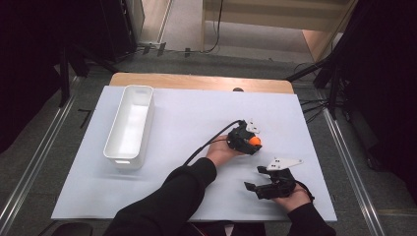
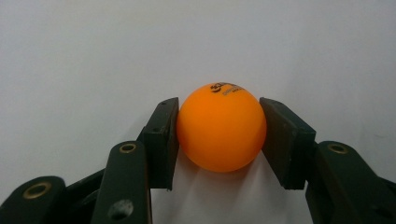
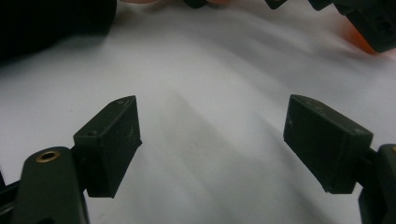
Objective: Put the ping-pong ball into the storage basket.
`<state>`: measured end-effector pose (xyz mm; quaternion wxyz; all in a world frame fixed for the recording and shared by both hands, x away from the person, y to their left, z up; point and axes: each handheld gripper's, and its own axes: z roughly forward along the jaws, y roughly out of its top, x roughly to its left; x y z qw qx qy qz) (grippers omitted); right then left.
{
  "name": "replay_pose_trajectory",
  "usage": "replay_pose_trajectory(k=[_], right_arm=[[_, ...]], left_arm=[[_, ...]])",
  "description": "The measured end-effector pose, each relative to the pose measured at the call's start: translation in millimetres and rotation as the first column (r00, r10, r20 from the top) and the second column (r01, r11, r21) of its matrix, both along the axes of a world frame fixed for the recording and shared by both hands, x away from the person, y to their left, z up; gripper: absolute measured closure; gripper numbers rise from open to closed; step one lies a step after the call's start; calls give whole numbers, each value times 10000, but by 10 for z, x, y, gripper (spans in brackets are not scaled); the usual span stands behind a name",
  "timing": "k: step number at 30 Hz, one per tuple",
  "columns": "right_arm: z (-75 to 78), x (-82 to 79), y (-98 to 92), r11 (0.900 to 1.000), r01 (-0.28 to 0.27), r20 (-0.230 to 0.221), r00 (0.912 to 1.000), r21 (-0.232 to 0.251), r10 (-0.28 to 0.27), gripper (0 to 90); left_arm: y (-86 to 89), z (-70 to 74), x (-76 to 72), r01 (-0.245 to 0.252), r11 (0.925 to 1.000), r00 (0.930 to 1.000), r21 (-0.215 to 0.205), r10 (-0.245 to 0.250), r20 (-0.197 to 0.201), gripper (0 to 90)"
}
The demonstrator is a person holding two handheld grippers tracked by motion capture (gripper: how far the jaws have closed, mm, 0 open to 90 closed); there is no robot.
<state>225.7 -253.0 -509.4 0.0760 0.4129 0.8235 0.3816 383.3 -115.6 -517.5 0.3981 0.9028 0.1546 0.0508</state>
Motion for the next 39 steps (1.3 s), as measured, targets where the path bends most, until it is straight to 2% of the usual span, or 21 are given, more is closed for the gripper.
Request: replay_pose_trajectory(k=[4,8,16,23,33,34,36,39], right_arm=[[-4,3,1,10000,8,1,10000,31,-8,177],[-3,2,0,10000,8,1,10000,17,-8,176],[-5,3,2,10000,4,-14,10000,39,-4,176],[-6,2,0,10000,-13,-52,10000,30,13,177],[-9,5,3,10000,-43,-25,10000,16,43,177],[-8,5,3,10000,-70,-2,10000,20,70,176],[-9,6,3,10000,-72,0,10000,16,72,176],[-18,16,9,10000,-84,-21,10000,-20,84,176]], left_arm=[[11,16,5,60,10000,10000,13,-60,-78,503],[23,54,5,15,9998,9997,-218,-21,-263,503],[79,137,5,63,9997,9988,-225,-74,-486,502],[156,228,-12,153,9999,9992,-15,-153,-362,502],[277,349,-31,150,9994,9983,-322,-168,-564,501],[314,365,-28,113,9987,9972,-487,-148,-731,501],[334,372,-28,98,9988,9966,-488,-138,-808,501],[387,395,-39,-14,9986,9973,-535,-26,-737,502]])
